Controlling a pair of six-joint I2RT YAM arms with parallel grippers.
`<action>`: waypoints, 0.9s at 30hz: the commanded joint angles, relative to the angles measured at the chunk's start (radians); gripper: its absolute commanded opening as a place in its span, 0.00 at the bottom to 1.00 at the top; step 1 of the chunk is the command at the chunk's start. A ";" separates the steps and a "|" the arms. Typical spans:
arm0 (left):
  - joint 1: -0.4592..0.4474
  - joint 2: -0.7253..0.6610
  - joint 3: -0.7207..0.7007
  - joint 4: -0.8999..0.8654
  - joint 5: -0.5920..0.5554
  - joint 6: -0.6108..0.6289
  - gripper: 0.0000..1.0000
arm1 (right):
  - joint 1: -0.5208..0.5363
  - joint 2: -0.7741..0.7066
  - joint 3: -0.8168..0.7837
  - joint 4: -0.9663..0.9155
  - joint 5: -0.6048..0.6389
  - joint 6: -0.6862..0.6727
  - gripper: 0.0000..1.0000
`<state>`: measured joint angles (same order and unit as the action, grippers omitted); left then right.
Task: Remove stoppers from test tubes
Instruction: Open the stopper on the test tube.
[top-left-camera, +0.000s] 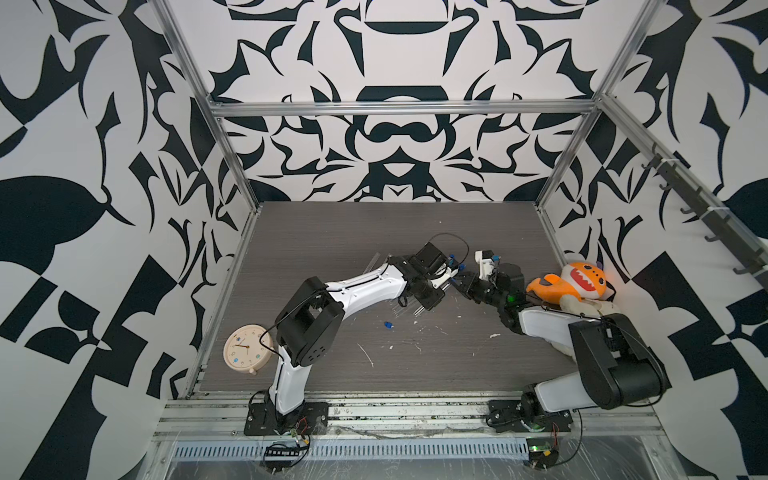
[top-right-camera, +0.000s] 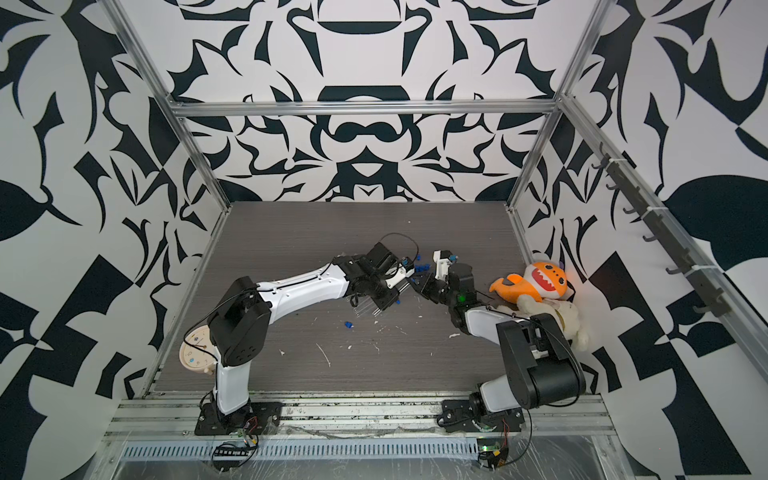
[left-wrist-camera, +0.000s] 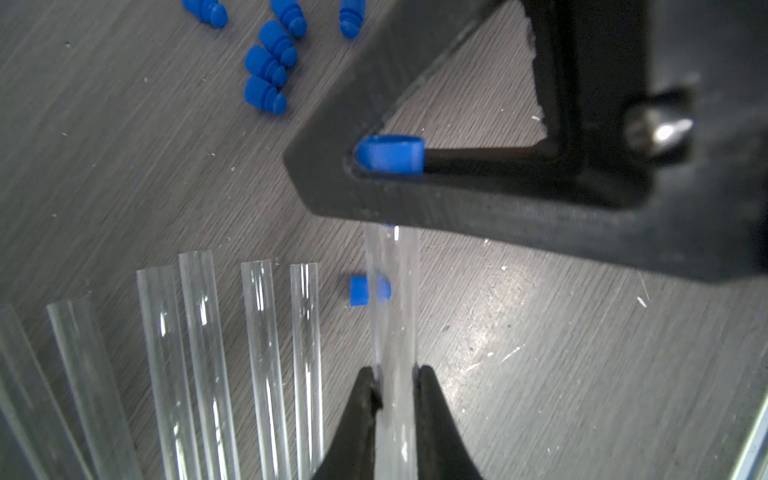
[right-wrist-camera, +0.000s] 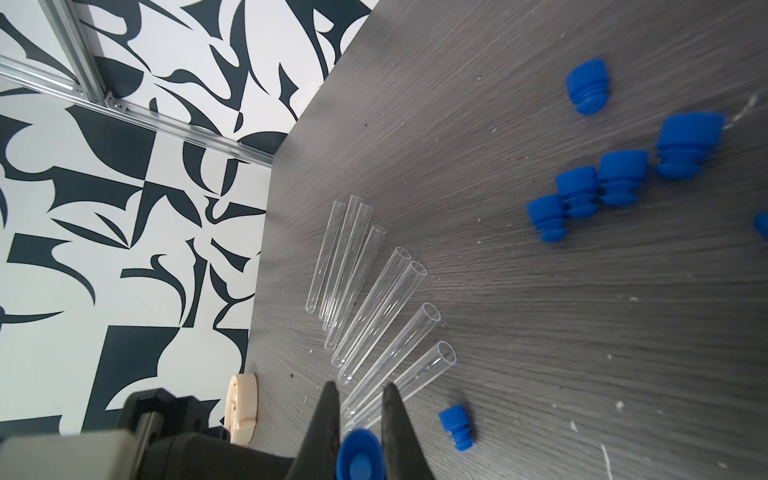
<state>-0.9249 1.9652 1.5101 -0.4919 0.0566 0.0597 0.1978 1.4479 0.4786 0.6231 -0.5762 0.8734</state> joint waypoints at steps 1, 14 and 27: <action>-0.002 -0.029 -0.039 -0.060 0.006 0.018 0.00 | -0.004 -0.039 0.059 0.041 0.041 -0.003 0.00; -0.001 -0.034 -0.064 -0.077 0.010 0.031 0.00 | -0.004 -0.048 0.089 0.027 0.052 -0.001 0.00; -0.002 -0.052 -0.086 -0.088 0.000 0.033 0.00 | -0.009 -0.028 0.114 0.019 0.065 -0.002 0.00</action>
<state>-0.9226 1.9404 1.4639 -0.4522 0.0444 0.0753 0.2054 1.4452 0.5198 0.5461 -0.5758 0.8730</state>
